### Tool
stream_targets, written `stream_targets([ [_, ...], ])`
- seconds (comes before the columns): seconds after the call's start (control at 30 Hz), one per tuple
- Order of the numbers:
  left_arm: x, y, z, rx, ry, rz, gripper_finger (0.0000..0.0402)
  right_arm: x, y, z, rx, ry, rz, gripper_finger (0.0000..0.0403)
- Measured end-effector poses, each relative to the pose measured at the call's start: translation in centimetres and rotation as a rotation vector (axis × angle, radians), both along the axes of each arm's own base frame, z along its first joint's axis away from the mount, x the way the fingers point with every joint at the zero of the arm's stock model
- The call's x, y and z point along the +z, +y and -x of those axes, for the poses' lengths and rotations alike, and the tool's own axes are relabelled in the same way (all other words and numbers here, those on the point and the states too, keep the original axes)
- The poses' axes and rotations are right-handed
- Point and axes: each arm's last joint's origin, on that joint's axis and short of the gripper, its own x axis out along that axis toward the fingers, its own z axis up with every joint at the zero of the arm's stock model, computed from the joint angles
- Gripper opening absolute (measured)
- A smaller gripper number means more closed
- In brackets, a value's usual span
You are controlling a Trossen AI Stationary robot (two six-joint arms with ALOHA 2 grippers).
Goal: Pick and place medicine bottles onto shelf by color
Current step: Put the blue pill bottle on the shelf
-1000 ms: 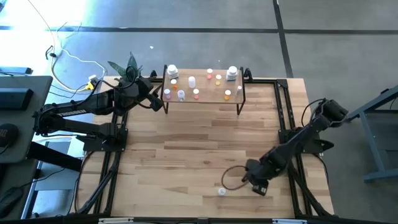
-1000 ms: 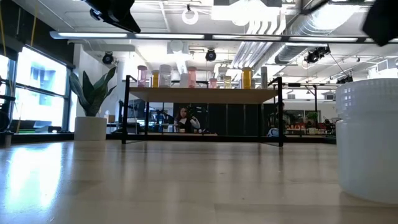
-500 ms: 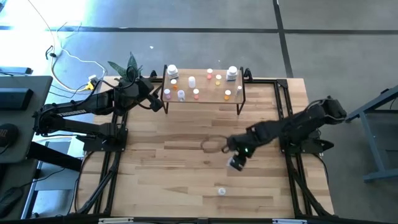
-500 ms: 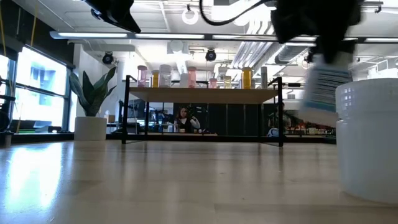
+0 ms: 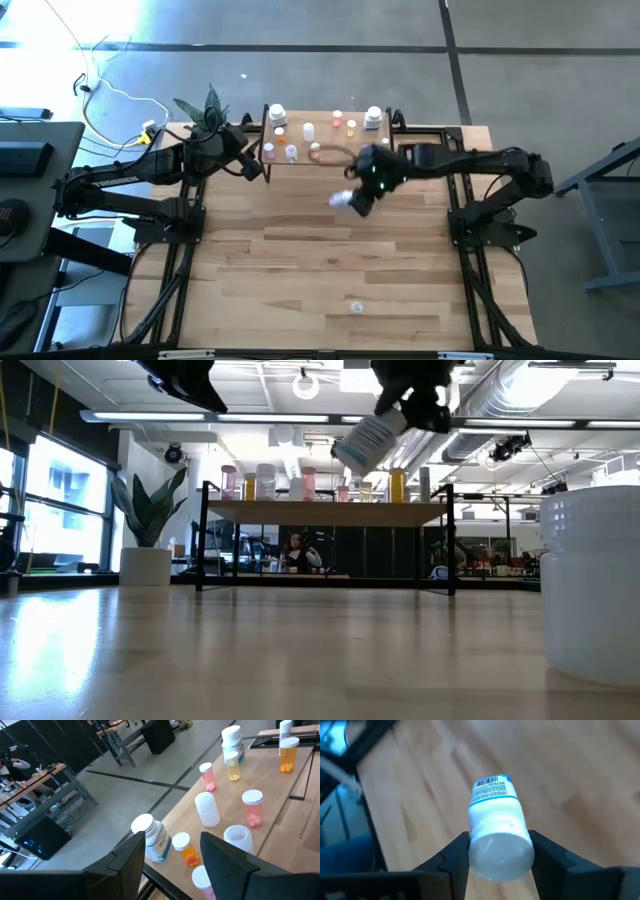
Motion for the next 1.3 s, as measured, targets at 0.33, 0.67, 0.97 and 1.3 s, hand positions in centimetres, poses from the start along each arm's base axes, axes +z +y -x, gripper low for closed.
stream_targets([
  [0.33,-0.8,-0.1,0.4,-0.001,0.093,0.032,0.0180,6.3,-5.7,1.3,-0.126,-0.127,0.214,0.0151],
  [0.67,-1.1,-0.2,0.4,-0.023,0.097,0.074,0.0180,10.6,-9.1,2.7,-0.237,-0.234,0.314,0.0152],
  [0.97,-1.1,-0.3,0.4,-0.027,0.076,0.091,0.0180,14.3,-11.6,2.2,-0.276,-0.299,0.443,0.0152],
  [1.3,-1.2,-0.3,0.5,-0.022,0.077,0.102,0.0180,13.5,-14.3,1.4,-0.292,-0.026,0.390,0.0152],
])
